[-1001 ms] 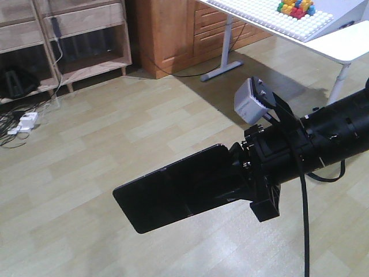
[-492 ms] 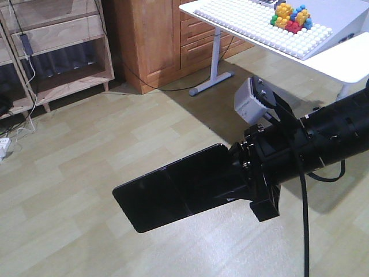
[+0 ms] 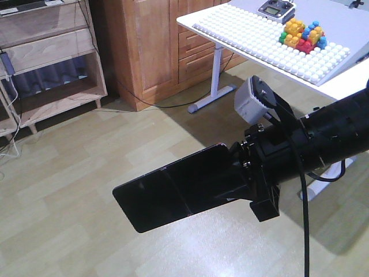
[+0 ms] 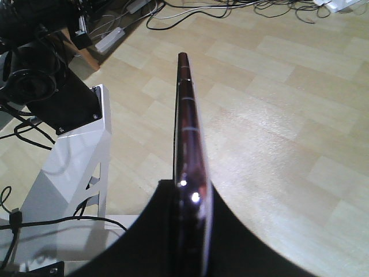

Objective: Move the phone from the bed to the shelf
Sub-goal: 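Keep holding the phone while driving past the white pegboard table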

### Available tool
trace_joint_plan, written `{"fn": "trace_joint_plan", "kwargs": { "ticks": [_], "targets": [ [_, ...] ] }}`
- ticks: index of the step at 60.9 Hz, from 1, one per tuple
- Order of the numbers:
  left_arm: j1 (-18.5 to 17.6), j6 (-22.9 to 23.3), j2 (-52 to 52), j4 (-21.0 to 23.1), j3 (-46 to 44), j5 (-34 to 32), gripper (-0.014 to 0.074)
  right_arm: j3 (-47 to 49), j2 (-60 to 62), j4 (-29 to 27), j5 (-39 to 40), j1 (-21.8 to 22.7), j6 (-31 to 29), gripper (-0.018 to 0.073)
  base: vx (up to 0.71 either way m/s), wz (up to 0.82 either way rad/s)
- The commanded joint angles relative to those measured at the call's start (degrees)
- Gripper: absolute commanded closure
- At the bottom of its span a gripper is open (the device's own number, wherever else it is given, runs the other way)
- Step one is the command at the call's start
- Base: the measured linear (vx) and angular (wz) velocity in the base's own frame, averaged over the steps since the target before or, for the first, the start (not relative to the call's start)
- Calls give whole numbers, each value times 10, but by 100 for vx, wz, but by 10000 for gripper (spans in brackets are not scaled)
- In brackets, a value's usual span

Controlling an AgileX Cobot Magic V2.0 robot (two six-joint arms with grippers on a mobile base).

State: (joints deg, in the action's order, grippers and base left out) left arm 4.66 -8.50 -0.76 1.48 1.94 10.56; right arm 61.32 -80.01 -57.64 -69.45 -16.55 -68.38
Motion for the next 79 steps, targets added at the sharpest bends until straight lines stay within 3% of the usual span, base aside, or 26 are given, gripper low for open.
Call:
{"fn": "trace_joint_plan", "kwargs": {
  "ticks": [1, 79],
  "targets": [
    [1, 3, -8, 5, -12, -41, 595, 15, 18, -45, -43, 1, -7, 562, 43, -1],
    [1, 3, -8, 5, -12, -41, 595, 15, 18, -45, -43, 1, -7, 562, 41, 14]
  ]
}}
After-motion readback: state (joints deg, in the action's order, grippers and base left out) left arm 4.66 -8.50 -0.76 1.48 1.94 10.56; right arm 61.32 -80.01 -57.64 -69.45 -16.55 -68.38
